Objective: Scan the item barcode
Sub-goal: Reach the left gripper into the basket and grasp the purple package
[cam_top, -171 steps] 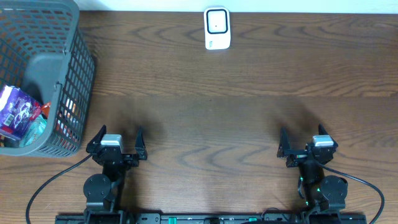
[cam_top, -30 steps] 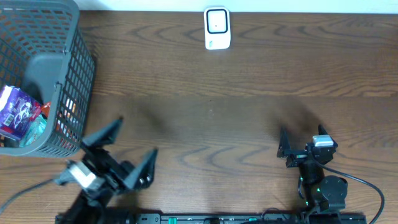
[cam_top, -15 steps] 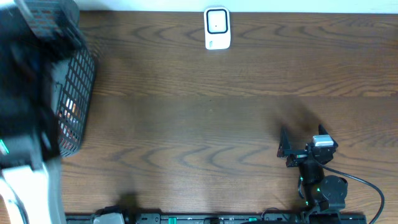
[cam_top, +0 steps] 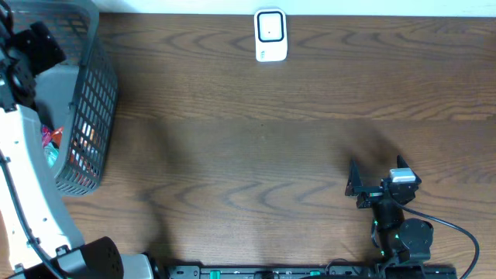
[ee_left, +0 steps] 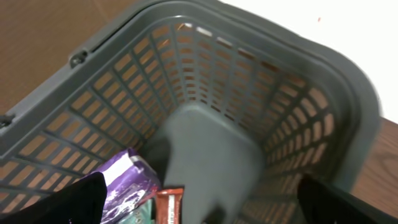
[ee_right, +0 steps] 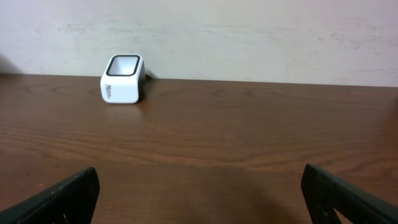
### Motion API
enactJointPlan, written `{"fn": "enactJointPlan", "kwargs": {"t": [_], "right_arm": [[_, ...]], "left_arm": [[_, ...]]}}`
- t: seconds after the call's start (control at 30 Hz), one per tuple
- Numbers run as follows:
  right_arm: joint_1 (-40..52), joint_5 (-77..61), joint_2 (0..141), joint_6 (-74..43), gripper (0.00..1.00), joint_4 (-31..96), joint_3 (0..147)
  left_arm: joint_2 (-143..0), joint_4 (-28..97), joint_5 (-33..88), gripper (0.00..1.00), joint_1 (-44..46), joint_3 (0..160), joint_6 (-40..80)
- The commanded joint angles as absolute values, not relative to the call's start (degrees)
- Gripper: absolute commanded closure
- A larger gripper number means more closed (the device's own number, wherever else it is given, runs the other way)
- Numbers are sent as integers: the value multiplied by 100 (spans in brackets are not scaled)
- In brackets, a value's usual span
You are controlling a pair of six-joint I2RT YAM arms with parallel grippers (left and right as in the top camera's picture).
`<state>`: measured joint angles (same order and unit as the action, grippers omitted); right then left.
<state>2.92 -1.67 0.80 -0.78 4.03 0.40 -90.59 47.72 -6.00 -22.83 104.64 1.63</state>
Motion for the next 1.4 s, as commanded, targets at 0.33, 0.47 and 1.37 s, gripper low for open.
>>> {"fn": "enactJointPlan", "kwargs": {"t": [0.33,0.47,1.37], "right_arm": [[268,-183,64,-19,1,429,36],[268,-183,64,-16,1,429,36],[268,-183,64,-19,1,429,36]], "left_arm": [[-10326,5315,-191,2,-3251,10516,714],[-10457,5312,-2141,2,-3205,10516,696],[-12324,5118,-2047,70,-3251,10484,-600]]}}
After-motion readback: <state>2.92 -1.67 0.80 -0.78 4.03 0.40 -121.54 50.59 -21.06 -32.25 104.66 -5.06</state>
